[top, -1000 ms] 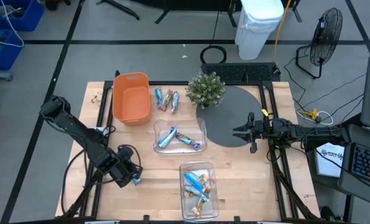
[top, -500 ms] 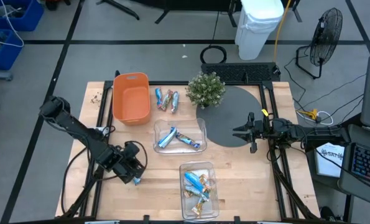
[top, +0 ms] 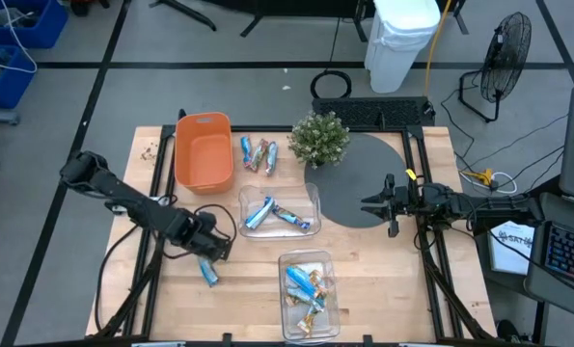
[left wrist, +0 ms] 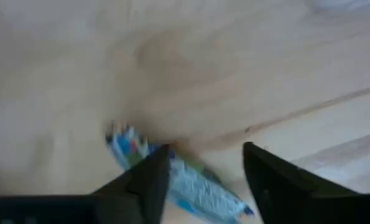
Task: Pick and place Granola Bars by type
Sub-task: Put the purple granola bar into the top transparent bin
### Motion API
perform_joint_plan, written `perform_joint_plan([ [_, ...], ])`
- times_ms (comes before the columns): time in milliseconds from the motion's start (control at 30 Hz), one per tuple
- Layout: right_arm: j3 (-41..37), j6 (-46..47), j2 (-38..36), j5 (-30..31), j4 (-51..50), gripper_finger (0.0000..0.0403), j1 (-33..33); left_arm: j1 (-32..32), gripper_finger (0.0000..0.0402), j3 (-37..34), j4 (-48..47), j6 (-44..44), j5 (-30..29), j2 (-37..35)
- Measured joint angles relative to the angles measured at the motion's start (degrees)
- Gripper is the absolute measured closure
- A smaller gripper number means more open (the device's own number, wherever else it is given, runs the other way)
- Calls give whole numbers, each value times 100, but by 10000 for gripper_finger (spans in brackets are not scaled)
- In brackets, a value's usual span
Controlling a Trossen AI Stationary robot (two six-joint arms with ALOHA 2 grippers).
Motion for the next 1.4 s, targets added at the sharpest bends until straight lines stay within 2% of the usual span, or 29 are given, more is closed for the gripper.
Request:
perform_joint_plan([
  [133, 0, -2, 0, 0, 0, 314, 0, -41, 139, 0, -35, -679, 623, 0],
  [267, -1, 0, 0, 0, 0, 314, 0, -228, 123, 0, -232, -1169, 719, 0],
  [500, 0, 0, 1, 0, 0, 314, 1, -466, 151, 0, -685, -1834, 752, 0],
  [667, -1, 0, 2, 0, 0, 314, 2, -473, 170, 0, -648, -1834, 361, 0],
  [900, 0, -2, 2, 0, 0, 314, 2, -520, 178, -2, -642, -1840, 354, 0],
  [1000, 0, -2, 2, 0, 0, 314, 1, -548, 178, -194, -465, -1869, 359, -2],
  [1233, 0, -2, 2, 0, 0, 314, 1, -569, 179, -965, 747, -1850, 411, 0],
  [1400, 0, -2, 2, 0, 0, 314, 2, -569, 179, -1218, 1017, -1820, 672, 0],
])
